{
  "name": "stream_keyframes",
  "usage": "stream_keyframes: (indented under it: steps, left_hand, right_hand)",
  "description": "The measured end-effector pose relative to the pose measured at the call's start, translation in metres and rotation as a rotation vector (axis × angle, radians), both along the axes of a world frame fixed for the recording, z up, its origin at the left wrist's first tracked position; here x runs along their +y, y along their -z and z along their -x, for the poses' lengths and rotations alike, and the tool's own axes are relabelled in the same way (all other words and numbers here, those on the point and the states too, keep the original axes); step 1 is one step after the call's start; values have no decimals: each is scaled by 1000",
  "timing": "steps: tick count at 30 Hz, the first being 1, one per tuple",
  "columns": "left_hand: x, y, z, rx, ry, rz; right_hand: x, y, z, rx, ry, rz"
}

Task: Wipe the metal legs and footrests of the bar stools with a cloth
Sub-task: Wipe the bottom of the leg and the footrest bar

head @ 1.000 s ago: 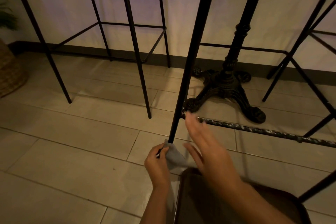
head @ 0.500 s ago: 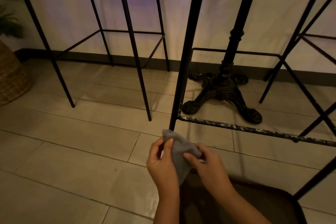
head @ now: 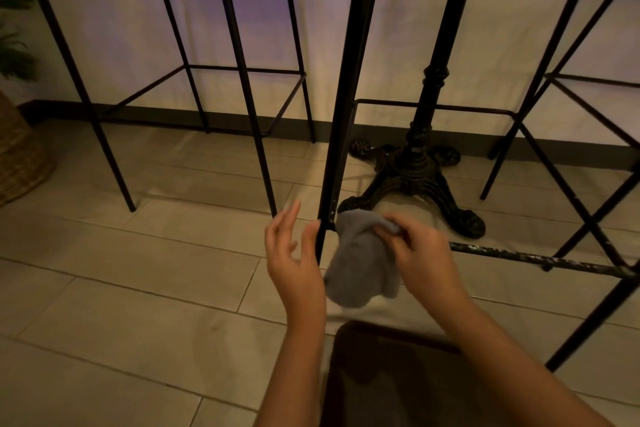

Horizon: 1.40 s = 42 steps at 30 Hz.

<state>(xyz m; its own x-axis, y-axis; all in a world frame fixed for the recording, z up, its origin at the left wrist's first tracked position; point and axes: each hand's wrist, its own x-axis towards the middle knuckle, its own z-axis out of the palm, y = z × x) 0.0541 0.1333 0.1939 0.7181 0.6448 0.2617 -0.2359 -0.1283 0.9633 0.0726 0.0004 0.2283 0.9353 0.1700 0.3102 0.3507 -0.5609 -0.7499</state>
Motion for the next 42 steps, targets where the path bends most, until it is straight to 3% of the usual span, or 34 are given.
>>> stream_keyframes:
  steps: [5,10,17,21,24,29,42]
  left_hand:
    - [19,-26,-29,-68,278,-196]
    - [27,-27,-39,-72,360,-261]
    - [30,-21,-41,-88,386,-233]
    - [35,-19,-44,-93,415,-268]
    - [38,-18,-44,-98,427,-306]
    - [37,-18,-42,-93,437,-292]
    - [32,-20,-37,-84,440,-192]
  right_hand:
    - [-9,-25,-33,35,-136,118]
    - [-3,-40,-60,165,-303,154]
    - [32,-5,-87,121,-1,241]
    - [40,9,-80,-98,91,431]
    - [39,19,-74,-200,38,467]
    - [42,26,-64,-151,-98,344]
    - [43,25,-59,-77,-117,443]
